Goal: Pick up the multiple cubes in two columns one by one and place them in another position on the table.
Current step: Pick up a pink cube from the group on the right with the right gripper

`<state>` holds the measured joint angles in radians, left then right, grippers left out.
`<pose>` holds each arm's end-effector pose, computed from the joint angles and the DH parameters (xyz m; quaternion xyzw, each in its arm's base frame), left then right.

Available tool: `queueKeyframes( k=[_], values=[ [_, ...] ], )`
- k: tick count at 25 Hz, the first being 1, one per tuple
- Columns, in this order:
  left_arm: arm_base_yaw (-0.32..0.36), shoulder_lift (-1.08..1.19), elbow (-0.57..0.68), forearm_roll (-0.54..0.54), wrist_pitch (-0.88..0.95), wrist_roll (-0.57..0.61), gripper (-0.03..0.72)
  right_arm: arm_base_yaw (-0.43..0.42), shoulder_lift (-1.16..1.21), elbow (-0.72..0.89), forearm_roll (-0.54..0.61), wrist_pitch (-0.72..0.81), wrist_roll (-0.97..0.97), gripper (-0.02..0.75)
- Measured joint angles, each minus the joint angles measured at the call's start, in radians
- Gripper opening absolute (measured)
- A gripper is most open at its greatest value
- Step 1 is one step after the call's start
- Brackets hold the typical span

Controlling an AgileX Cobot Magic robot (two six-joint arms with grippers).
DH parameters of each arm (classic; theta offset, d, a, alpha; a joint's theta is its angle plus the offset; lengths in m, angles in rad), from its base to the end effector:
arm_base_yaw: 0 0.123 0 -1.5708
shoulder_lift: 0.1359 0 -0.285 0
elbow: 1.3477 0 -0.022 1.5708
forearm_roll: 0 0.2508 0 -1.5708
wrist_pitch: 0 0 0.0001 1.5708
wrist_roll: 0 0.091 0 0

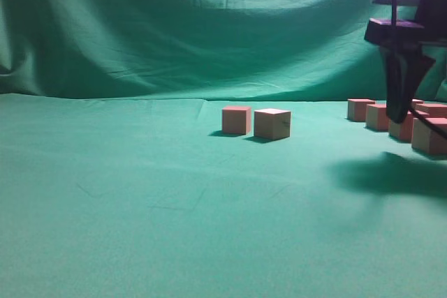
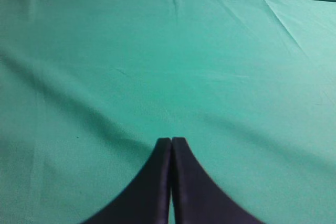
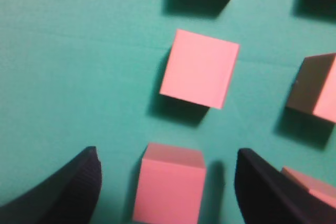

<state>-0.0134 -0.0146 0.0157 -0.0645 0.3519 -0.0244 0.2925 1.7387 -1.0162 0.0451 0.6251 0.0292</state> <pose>0.0528 -0.0027 0.1770 -0.0217 0.7941 -0.0387 0.6062 0.3133 0.0969 0.1772 -0.1138 0.9813 0.0404 0.1500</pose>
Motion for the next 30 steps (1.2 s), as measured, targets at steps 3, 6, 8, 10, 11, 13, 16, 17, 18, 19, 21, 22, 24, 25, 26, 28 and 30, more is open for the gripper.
queueKeyframes(
  k=[3, 6, 8, 10, 11, 13, 16, 17, 18, 19, 21, 22, 24, 25, 26, 28, 30],
  values=[
    [0.0, 0.0, 0.0, 0.0, 0.0, 0.0, 0.0, -0.006, 0.025, 0.0, -0.005, -0.02, 0.005, 0.475],
    [0.0, 0.0, 0.0, 0.0, 0.0, 0.0, 0.0, -0.011, 0.046, 0.0, -0.005, -0.03, 0.011, 0.475],
    [0.0, 0.0, 0.0, 0.0, 0.0, 0.0, 0.0, -0.011, 0.052, 0.0, -0.006, -0.034, 0.011, 0.475],
    [0.0, 0.0, 0.0, 0.0, 0.0, 0.0, 0.0, -0.011, 0.057, 0.0, -0.006, -0.039, 0.011, 0.403],
    [0.0, 0.0, 0.0, 0.0, 0.0, 0.0, 0.0, -0.011, 0.061, 0.0, -0.007, -0.04, 0.011, 0.364],
    [0.0, 0.0, 0.0, 0.0, 0.0, 0.0, 0.0, -0.011, 0.061, 0.0, -0.007, -0.04, 0.011, 0.266],
    [0.0, 0.0, 0.0, 0.0, 0.0, 0.0, 0.0, -0.011, 0.061, -0.008, -0.007, -0.023, 0.011, 0.264],
    [0.0, 0.0, 0.0, 0.0, 0.0, 0.0, 0.0, -0.011, 0.061, -0.018, -0.007, -0.004, 0.011, 0.264],
    [0.0, 0.0, 0.0, 0.0, 0.0, 0.0, 0.0, -0.011, 0.061, -0.036, -0.007, 0.022, 0.011, 0.264],
    [0.0, 0.0, 0.0, 0.0, 0.0, 0.0, 0.0, -0.011, 0.061, -0.056, -0.007, 0.06, 0.006, 0.264],
    [0.0, 0.0, 0.0, 0.0, 0.0, 0.0, 0.0, -0.007, 0.061, -0.124, -0.005, 0.138, -0.015, 0.264],
    [0.0, 0.0, 0.0, 0.0, 0.0, 0.0, 0.0, 0.001, 0.061, -0.159, -0.005, 0.18, -0.034, 0.264],
    [0.0, 0.0, 0.0, 0.0, 0.0, 0.0, 0.0, 0.03, 0.061, -0.249, -0.005, 0.26, -0.077, 0.264],
    [0.0, 0.0, 0.0, 0.0, 0.0, 0.0, 0.0, 0.051, 0.061, -0.296, -0.005, 0.293, -0.09, 0.264],
    [0.0, 0.0, 0.0, 0.0, 0.0, 0.0, 0.0, 0.071, 0.061, -0.335, -0.005, 0.319, -0.095, 0.264],
    [0.0, 0.0, 0.0, 0.0, 0.0, 0.0, 0.0, 0.125, 0.061, -0.425, -0.005, 0.362, -0.095, 0.264],
    [0.0, 0.0, 0.0, 0.0, 0.0, 0.0, 0.0, 0.183, 0.063, -0.502, -0.005, 0.391, -0.095, 0.264]
  ],
)
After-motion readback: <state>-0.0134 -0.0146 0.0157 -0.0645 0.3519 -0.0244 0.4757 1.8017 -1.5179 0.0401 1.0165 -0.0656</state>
